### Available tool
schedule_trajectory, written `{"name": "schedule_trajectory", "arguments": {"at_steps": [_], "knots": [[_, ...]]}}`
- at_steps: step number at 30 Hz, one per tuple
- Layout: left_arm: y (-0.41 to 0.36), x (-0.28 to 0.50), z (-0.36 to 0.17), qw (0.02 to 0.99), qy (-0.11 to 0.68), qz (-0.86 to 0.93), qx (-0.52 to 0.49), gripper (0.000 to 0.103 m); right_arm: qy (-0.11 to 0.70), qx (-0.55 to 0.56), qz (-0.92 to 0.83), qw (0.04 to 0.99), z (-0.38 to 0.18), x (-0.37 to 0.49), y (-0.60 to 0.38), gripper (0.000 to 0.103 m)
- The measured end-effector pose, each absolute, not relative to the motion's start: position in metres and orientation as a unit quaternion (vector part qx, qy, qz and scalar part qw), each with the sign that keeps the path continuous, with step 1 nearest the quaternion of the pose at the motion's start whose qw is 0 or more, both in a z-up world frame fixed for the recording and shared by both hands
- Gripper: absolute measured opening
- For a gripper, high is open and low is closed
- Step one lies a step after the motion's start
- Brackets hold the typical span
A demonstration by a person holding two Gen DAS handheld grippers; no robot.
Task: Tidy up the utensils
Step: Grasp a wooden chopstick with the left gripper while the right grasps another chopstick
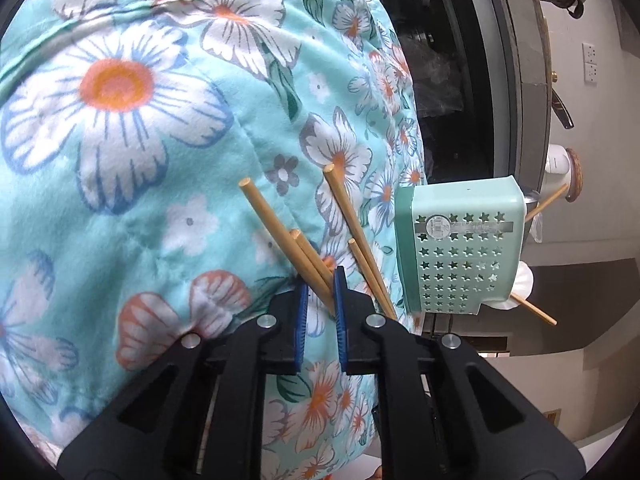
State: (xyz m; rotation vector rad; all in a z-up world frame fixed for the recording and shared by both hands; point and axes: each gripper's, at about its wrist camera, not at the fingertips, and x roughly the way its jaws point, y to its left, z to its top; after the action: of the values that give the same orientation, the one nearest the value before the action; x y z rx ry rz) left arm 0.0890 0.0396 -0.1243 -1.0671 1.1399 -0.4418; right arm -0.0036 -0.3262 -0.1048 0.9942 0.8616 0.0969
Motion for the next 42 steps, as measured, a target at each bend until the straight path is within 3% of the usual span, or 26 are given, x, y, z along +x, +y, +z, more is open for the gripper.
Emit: {"name": "schedule_trajectory", "arguments": {"at_steps": [12, 26, 33, 42], "knots": [[0.068, 0.087, -0.103, 0.751, 0.489, -0.224, -0.382, 0.013, 0.399, 0.494, 0.029, 0.772, -0.111, 0.000, -0.339, 0.025], [0.078, 0.084, -0.105, 0.754, 0.480, -0.248, -0.373, 0.013, 0.374, 0.562, -0.031, 0.737, -0.126, 0.015, -0.342, 0.025], [0.082, 0.084, -0.107, 0.751, 0.477, -0.258, -0.377, 0.013, 0.362, 0.579, -0.065, 0.728, -0.130, 0.015, -0.340, 0.013], [0.090, 0.082, -0.103, 0.760, 0.464, -0.258, -0.374, 0.013, 0.343, 0.574, -0.053, 0.741, -0.119, 0.002, -0.341, 0.012]]}}
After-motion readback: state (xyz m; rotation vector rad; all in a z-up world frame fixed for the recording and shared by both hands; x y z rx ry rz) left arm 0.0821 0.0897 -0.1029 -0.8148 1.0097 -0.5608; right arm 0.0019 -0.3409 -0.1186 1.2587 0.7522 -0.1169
